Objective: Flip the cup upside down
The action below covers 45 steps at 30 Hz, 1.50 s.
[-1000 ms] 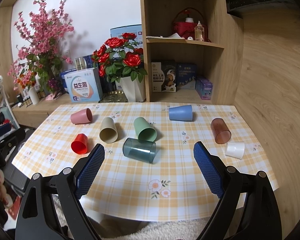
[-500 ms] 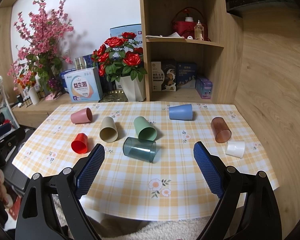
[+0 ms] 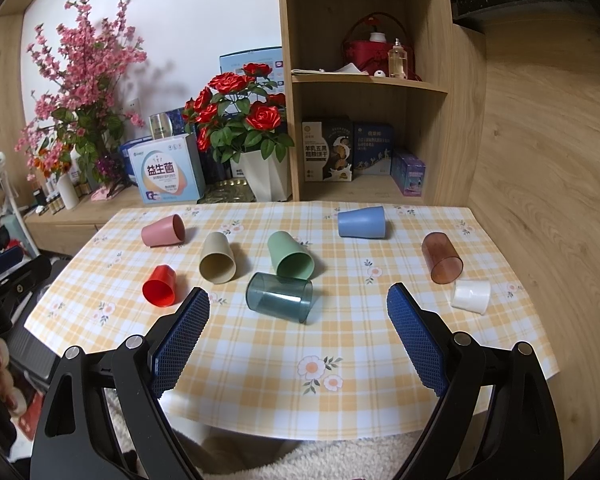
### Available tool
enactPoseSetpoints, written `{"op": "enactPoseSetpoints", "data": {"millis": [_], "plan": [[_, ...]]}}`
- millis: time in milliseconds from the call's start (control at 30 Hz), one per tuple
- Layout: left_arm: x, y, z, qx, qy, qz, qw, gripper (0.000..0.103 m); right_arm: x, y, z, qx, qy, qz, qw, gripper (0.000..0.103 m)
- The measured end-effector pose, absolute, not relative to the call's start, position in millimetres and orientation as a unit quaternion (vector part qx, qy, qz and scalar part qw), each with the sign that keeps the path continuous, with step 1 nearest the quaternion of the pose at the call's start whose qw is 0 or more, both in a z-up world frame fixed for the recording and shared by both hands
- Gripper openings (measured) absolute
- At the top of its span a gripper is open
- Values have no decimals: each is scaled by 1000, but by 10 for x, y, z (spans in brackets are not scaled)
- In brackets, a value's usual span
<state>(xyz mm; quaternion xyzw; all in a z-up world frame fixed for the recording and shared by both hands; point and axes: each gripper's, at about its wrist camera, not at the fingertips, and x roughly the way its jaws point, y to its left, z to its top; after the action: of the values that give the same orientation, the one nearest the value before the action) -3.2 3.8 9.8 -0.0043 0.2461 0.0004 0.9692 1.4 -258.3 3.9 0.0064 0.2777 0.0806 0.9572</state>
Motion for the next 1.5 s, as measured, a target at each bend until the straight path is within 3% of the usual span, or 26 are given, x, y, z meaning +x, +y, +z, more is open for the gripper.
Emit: {"op": "enactPoseSetpoints", "data": {"millis": [367,633,867,1200,1333,1500], "plan": [[-7,93,15,-9,255,5,967,97,70,-2654,-172,37,292,77,953,87],[273,461,-476,-54,324,49,943,97,434,-2796,-505,31,328,56,943,87],[644,923,-833,-69,386,99,915,93,825,-2938,-924,50,375,40,925,87],[1445,1399,-840,-30,382,113,917,89,1153,-2973,-1248,60,419,43,905,87],[1862,1702,-890,-81,406,121,902,88,1267,-3015,-1311,62,430,37,900,87],[2440,2022,-1035,-222,444,128,858,88,1461,-3045,-1352,58,439,23,896,87]]}}
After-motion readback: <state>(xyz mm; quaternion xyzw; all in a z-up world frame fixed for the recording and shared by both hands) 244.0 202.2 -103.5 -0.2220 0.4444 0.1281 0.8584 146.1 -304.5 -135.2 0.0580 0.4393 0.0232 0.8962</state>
